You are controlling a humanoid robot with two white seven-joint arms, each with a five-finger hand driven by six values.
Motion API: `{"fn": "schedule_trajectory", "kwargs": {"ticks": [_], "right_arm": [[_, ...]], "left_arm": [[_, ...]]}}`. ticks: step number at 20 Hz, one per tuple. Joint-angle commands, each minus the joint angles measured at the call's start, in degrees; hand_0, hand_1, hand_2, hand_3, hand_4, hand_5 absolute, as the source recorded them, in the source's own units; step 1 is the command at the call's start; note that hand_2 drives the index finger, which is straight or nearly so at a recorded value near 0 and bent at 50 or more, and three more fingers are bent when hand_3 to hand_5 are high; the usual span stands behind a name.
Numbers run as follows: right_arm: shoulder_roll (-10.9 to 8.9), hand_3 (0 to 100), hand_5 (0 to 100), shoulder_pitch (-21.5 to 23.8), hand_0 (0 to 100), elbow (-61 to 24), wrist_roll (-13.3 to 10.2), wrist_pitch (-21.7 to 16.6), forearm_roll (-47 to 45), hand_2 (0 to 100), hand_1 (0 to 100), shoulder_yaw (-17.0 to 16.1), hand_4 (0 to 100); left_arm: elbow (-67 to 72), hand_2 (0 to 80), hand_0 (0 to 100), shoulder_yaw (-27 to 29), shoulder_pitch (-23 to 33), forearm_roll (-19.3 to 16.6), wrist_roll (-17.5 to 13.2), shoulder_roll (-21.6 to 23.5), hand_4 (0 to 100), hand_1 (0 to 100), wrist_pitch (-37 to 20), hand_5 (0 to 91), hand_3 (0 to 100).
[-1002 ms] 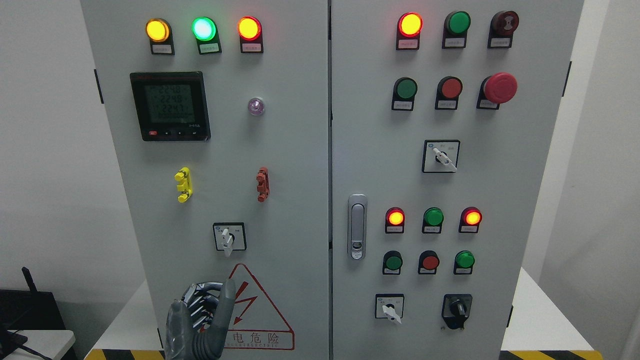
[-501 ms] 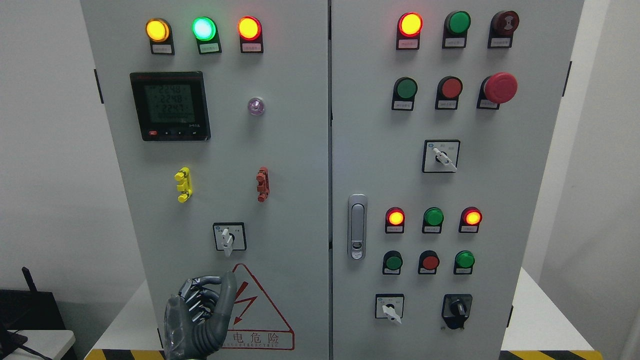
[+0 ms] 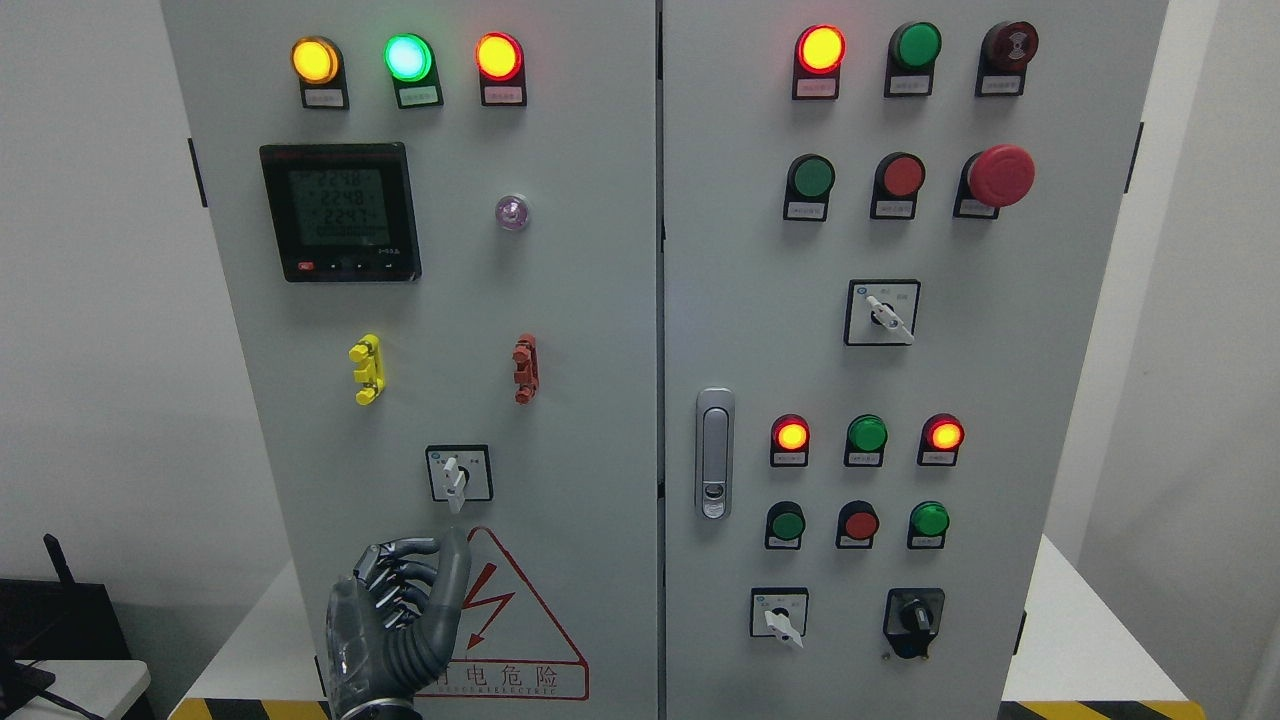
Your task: Turn on light switch 1
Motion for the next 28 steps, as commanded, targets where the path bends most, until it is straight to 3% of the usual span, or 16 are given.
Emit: {"fn": "schedule_trajectory", "kwargs": {"ticks": [1,3,16,28], "right_arm": [[0.03,0,0,0.02,12,0.00,-0.04,0.03,-1.40,0,39,0.97,0],[0.03,0,0,0.02,12,0.00,-0.04,-0.06,-1.40,0,39,0.97,0],[-0.05,0,0,0.02,12,0.00,-0.04,-0.06,-1.40,0,39,0.97,0],[0.03,0,0,0.02,12,0.00,-0.04,0.03,-1.40,0,39,0.97,0]], "left_arm": [[0.07,46.6,24,-0.21,-0.77,-0.16,0.10,-0.26,89,48,0.24,88.4,70],[0.07,46.7,25,-0.21,-1.12,-0.33,0.10,-0.26,90,44,0.33,88.4,69],[0.07,45.1,25,-0.30,-3.41,-0.51,0.10,-0.26,90,44,3.31,88.6,69],[0.16,44.7,25,-0.21,-4.90,-0.60,0.18,-0.26,90,51,4.28,88.6,68]]}}
